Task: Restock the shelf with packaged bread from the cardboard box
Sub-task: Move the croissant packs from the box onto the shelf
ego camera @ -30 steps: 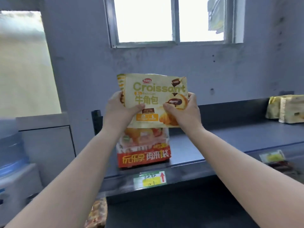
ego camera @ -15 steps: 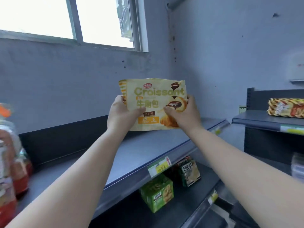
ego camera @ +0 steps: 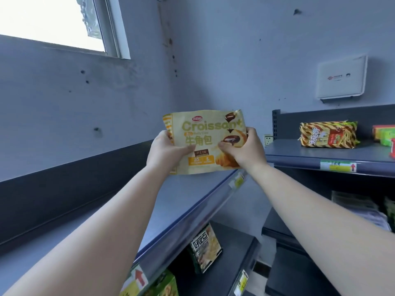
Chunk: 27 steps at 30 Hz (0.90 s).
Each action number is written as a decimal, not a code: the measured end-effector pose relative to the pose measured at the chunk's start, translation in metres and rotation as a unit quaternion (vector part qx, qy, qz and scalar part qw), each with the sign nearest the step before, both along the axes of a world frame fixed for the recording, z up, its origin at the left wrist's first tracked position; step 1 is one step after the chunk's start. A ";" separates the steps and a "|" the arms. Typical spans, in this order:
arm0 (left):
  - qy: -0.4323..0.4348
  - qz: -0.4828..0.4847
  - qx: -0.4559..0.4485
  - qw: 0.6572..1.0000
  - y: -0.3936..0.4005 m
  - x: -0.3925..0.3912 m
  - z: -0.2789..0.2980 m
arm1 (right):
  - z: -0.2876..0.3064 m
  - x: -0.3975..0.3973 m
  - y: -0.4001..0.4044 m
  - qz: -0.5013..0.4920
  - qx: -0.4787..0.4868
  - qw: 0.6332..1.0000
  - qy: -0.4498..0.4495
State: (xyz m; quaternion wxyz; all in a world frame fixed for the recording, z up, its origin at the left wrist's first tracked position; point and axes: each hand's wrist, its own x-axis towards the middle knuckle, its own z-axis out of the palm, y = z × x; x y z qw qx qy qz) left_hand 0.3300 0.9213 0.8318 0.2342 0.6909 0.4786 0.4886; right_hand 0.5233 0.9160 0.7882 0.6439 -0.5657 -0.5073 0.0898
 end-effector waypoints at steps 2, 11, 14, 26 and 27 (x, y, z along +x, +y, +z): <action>0.013 -0.004 -0.006 1.000 0.028 0.012 0.002 | 0.002 0.014 0.028 0.008 -0.002 1.000 -0.003; 0.071 0.019 0.006 0.997 0.118 0.042 0.014 | 0.017 0.057 0.137 0.116 -0.011 0.993 0.025; 0.126 0.062 0.023 0.990 0.134 0.046 0.006 | 0.014 0.067 0.172 0.165 -0.020 0.986 0.031; 0.210 0.243 -0.126 0.939 0.154 0.067 -0.036 | -0.022 0.089 0.257 0.338 -0.057 0.937 -0.071; 0.205 0.253 -0.128 0.937 0.154 0.072 -0.041 | -0.023 0.091 0.261 0.345 -0.067 0.933 -0.079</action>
